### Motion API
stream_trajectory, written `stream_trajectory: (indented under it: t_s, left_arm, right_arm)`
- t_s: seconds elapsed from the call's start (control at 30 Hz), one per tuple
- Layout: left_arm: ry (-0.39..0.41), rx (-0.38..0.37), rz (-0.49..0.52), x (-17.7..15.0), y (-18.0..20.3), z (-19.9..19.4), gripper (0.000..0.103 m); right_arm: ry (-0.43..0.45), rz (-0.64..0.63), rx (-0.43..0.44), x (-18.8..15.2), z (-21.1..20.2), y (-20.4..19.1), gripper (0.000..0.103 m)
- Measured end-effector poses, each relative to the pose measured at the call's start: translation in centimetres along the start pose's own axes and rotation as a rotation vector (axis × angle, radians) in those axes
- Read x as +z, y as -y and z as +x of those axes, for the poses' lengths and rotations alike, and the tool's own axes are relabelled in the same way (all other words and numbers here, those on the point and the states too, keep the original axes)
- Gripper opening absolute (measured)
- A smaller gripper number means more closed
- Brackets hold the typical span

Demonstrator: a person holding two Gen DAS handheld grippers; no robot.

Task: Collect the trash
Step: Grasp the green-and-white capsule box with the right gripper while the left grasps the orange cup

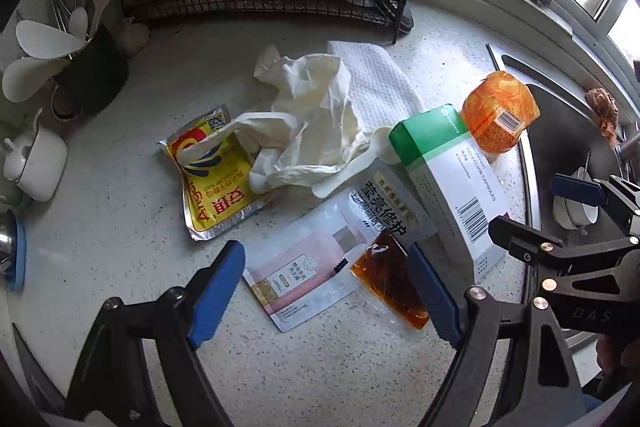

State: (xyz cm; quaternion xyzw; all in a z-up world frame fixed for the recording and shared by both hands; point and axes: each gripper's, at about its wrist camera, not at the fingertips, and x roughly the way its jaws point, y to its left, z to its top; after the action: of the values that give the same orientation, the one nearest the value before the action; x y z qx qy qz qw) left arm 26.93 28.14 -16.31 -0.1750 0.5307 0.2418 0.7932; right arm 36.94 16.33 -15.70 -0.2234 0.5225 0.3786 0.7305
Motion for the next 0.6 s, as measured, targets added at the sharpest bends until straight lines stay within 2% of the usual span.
stream_trajectory:
  t_s: [0.2, 0.5, 0.6]
  left_arm:
    - [-0.024, 0.011, -0.010, 0.4, -1.5, 1.4, 0.082]
    - [-0.040, 0.005, -0.015, 0.4, -3.4, 2.2, 0.082]
    - [-0.035, 0.022, 0.002, 0.3, -3.7, 2.0, 0.082]
  right_arm:
    - [-0.042, 0.002, 0.032, 1.0, 1.8, -1.3, 0.091]
    - [-0.057, -0.041, 0.015, 2.1, 3.5, -3.3, 0.091]
    - [-0.053, -0.045, 0.018, 2.3, 3.7, -4.0, 0.080]
